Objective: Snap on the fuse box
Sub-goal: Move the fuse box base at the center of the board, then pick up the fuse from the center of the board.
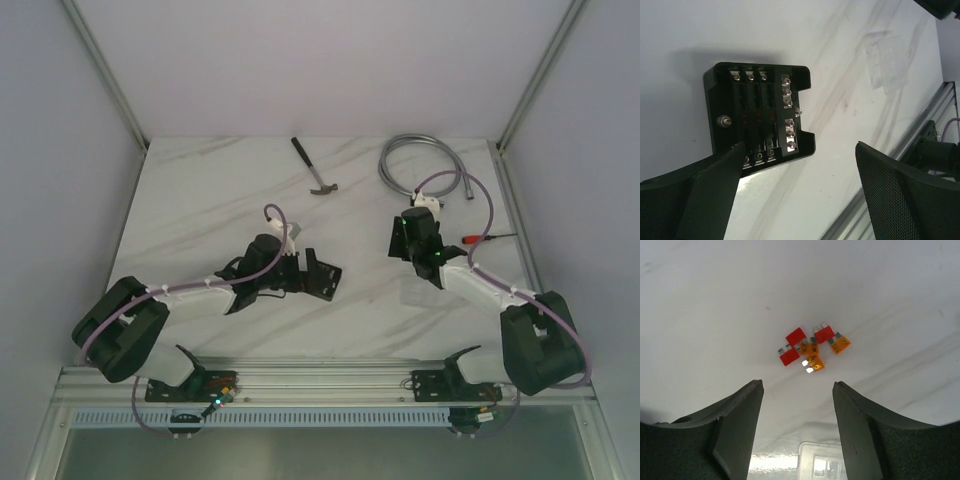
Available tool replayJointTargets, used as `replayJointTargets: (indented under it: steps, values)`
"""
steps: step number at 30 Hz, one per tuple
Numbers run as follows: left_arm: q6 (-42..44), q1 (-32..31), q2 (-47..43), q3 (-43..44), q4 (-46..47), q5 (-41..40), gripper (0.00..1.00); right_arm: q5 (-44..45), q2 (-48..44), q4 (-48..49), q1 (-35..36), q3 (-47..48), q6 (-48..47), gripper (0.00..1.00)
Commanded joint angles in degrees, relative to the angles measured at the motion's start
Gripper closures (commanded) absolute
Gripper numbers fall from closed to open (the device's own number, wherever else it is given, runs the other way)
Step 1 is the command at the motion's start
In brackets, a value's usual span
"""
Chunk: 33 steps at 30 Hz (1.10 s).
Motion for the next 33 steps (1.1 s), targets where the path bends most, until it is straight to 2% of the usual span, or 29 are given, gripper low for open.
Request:
replayJointTargets:
  steps: [1,6,9,12,18,26,33]
  values:
    - [-4.54,-3.1,-0.04,1.89,-1.54,-1.96,0.0,0.48,1.03,-0.52,-1.24,-0.31,1.21,0.35]
    - [-9.07,-5.8,-0.01,1.92,-1.27,-4.4,0.0,0.95,2.56,0.36,-1.83,-0.22,1.84,0.35]
    - [-10.12,-7.13,-3.43,1.91,-1.36,-5.34,0.0,1.27,3.29,0.45,-2.7,-0.33,2.86,0.35]
    - [-9.32,-7.46,-7.6,2.25,-3.09,-6.95,0.0,1.31,4.33,0.88,-3.45,-0.23,4.73,0.37]
    - [-5.23,-6.84,-13.88,2.33,-10.7,-16.07,0.0,1.57,8.14,1.49,-3.66,1.85,8.14,0.46]
    - [-3.31,-5.02,-15.65,1.15,-13.73,-18.49,0.0,4.83,11.24,2.47,-3.75,2.77,9.95,0.52]
    - [-2.95,-3.9,-15.67,0.51,-14.12,-18.34,0.0,4.42,15.8,3.97,-3.84,4.88,7.72,0.54]
